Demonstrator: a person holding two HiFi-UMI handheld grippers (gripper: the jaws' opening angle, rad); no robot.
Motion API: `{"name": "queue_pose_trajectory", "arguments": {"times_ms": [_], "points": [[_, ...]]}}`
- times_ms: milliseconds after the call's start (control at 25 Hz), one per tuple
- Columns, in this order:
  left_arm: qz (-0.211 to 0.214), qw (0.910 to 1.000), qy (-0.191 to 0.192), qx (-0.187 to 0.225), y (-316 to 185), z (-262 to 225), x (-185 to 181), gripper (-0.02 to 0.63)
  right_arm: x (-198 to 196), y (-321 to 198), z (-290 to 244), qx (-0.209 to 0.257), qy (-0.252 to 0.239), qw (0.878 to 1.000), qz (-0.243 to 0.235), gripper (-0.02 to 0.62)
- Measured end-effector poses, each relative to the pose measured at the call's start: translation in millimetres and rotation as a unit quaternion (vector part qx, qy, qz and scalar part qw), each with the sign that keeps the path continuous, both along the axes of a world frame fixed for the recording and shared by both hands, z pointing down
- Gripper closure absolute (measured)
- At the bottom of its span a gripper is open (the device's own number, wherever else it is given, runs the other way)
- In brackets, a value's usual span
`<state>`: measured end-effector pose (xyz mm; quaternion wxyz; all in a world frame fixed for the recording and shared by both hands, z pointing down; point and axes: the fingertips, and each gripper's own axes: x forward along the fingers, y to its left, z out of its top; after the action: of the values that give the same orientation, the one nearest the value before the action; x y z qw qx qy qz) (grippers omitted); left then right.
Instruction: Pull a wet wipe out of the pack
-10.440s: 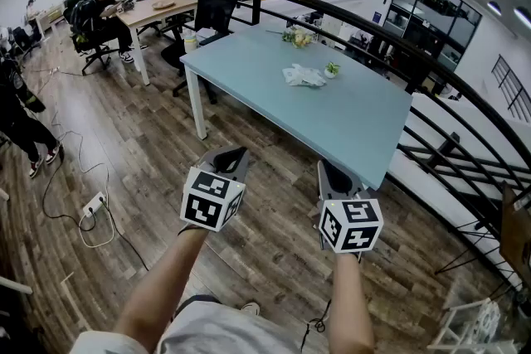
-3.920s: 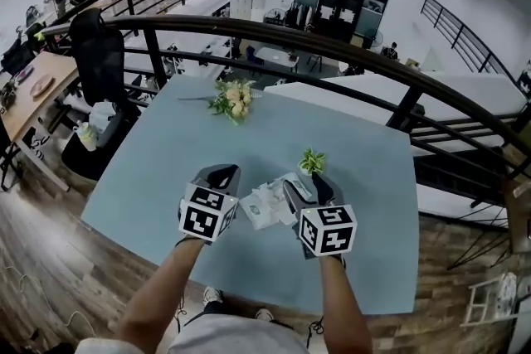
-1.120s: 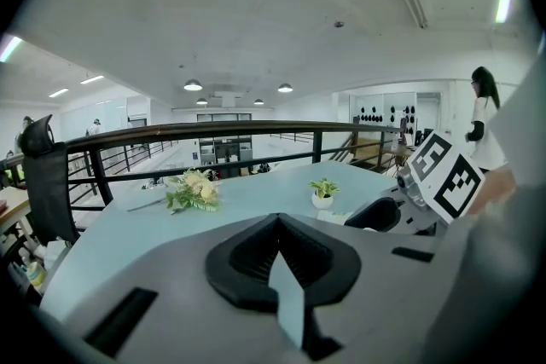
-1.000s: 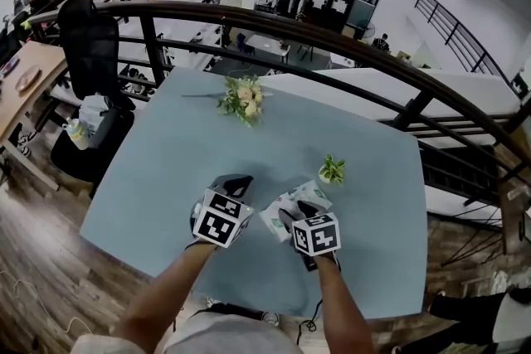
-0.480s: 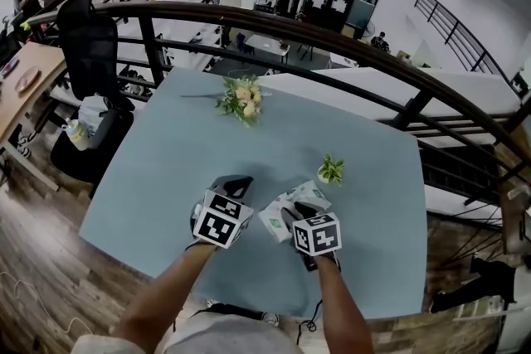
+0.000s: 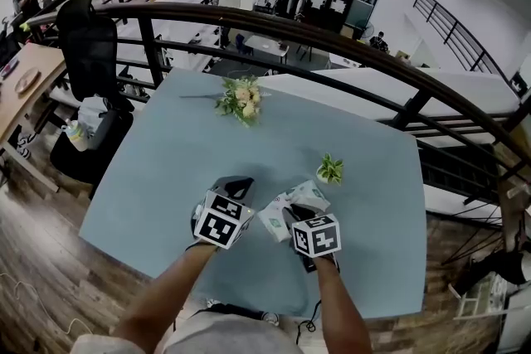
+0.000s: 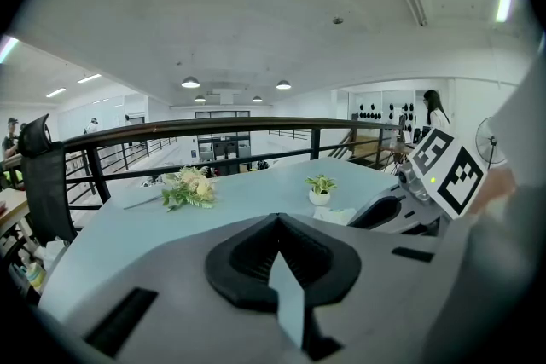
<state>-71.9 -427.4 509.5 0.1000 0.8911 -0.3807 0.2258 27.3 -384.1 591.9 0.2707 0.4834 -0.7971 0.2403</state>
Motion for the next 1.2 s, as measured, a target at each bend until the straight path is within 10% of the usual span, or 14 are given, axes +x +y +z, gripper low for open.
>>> {"name": "queue_pose_trajectory", "arguments": {"times_ms": [1200], "points": [[0.042, 0.9990, 0.003, 0.014, 9.4, -18.0, 25.1, 0.611, 29.1, 5.7, -32.7, 0.035, -0.002, 0.997, 0.061, 0.586]]}}
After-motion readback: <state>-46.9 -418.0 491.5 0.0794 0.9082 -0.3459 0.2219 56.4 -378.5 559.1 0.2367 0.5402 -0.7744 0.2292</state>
